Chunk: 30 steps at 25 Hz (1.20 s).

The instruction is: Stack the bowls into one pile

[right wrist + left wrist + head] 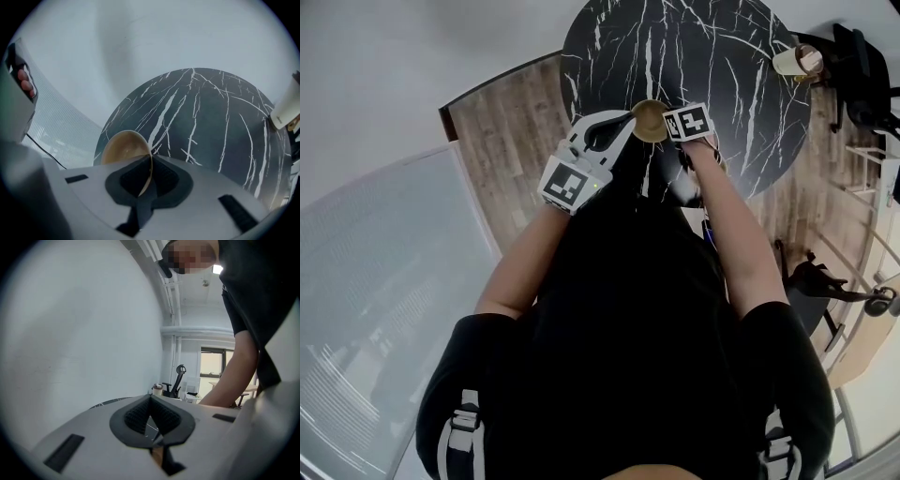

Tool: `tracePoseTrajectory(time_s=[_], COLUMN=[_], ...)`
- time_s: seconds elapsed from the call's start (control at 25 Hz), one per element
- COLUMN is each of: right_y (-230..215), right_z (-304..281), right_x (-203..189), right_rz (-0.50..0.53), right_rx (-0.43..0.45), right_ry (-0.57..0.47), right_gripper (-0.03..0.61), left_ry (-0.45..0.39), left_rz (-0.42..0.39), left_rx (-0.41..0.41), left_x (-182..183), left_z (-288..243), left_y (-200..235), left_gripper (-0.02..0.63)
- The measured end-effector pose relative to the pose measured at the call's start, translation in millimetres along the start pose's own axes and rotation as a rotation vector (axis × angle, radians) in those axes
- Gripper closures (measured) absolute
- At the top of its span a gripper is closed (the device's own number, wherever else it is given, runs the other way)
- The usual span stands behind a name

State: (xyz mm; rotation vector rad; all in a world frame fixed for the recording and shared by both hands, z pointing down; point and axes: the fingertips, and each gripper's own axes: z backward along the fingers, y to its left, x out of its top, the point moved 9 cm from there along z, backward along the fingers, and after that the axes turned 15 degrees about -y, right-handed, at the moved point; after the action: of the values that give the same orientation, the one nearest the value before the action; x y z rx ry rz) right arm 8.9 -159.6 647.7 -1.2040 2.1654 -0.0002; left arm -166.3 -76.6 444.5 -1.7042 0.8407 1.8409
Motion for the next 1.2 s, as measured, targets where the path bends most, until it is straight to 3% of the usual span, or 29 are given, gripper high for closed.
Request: tracePoseTrajectory(time_s=[0.48,1.2], right_y=[-25,-63], right_z=[70,156], right_x=[-6,-65], right_rz=[-0.122,-0.186], right_rx=[-0.014,-0.030], right_ry=[-0.099,-0.128], right_gripper=[0.565,0.565], left_ry=[-0.024,-0.041], left_rz=[-0.027,-0.066], left_rx=[-0.094,-0.208], left_x=[14,21], left_z=[-32,-72], left_y=[-48,-130], left_gripper=[0.610,0.609])
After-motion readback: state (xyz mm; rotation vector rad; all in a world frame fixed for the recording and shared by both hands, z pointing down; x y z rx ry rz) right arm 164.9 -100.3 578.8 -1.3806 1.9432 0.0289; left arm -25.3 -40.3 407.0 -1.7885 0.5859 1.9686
